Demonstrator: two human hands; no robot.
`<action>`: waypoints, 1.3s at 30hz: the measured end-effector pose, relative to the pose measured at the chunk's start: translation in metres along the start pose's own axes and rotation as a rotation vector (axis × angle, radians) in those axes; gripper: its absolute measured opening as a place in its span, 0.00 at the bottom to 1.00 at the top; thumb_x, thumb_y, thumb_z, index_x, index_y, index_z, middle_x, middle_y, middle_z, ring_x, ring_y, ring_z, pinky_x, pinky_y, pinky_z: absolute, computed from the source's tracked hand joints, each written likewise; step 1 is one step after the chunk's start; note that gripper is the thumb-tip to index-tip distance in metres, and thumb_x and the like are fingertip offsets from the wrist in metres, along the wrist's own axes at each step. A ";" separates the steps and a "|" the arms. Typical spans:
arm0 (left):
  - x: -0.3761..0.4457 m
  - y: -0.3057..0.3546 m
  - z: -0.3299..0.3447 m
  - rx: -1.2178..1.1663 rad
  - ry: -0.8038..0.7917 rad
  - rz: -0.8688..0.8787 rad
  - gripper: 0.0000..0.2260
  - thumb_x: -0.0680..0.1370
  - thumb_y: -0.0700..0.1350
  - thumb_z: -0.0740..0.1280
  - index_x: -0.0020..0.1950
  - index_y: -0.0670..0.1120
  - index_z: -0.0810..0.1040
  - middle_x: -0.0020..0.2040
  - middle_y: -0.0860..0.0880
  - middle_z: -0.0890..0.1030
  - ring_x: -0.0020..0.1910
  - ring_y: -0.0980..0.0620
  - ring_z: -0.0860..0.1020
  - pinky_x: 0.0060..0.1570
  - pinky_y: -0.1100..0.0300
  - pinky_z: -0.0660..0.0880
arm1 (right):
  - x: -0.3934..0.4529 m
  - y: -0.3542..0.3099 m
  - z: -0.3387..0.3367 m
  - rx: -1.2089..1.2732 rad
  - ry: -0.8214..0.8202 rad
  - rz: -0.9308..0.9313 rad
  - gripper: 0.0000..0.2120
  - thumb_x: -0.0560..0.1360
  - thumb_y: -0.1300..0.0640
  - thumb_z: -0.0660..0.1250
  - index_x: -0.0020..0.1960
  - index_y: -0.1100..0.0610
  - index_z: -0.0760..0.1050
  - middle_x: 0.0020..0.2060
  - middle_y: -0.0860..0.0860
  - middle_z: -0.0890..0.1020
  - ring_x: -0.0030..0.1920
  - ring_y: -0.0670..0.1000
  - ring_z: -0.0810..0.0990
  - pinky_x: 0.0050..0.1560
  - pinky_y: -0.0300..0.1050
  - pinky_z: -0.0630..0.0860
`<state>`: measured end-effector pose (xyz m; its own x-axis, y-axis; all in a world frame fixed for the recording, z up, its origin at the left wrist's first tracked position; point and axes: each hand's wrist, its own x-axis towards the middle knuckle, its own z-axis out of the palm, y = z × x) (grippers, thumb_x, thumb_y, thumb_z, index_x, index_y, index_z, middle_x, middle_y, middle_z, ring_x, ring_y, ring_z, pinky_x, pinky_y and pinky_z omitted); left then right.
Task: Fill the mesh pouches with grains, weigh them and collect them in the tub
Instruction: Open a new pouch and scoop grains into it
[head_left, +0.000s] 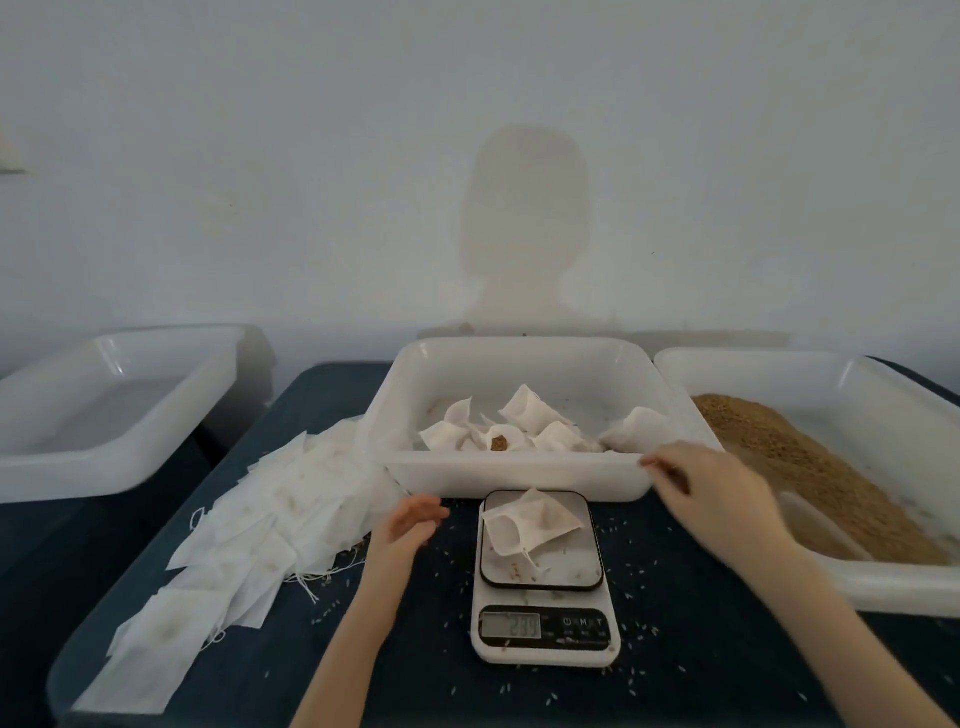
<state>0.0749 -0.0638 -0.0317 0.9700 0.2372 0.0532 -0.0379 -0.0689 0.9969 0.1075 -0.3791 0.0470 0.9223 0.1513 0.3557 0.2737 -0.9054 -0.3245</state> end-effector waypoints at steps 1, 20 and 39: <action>0.001 -0.003 0.000 -0.014 0.046 -0.017 0.12 0.77 0.32 0.62 0.53 0.47 0.79 0.46 0.52 0.83 0.49 0.55 0.80 0.45 0.65 0.72 | -0.002 -0.011 0.012 0.035 -0.045 -0.024 0.06 0.78 0.49 0.63 0.52 0.44 0.78 0.41 0.37 0.79 0.38 0.37 0.76 0.37 0.32 0.71; 0.003 -0.017 -0.003 -0.009 0.120 -0.043 0.09 0.78 0.35 0.62 0.48 0.45 0.80 0.40 0.48 0.82 0.40 0.56 0.78 0.41 0.65 0.72 | -0.017 -0.048 0.077 0.195 -0.120 -0.125 0.17 0.77 0.51 0.65 0.65 0.42 0.71 0.54 0.35 0.72 0.45 0.38 0.76 0.44 0.30 0.73; 0.005 -0.020 -0.005 0.038 0.091 -0.038 0.10 0.78 0.35 0.62 0.47 0.46 0.80 0.38 0.50 0.82 0.37 0.60 0.79 0.41 0.65 0.71 | 0.088 -0.061 -0.004 0.586 0.297 0.016 0.12 0.75 0.67 0.62 0.39 0.54 0.78 0.32 0.48 0.81 0.31 0.46 0.80 0.35 0.37 0.75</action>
<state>0.0795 -0.0569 -0.0514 0.9448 0.3270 0.0222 0.0095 -0.0949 0.9954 0.1709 -0.3117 0.1016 0.8361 -0.0523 0.5461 0.4409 -0.5282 -0.7257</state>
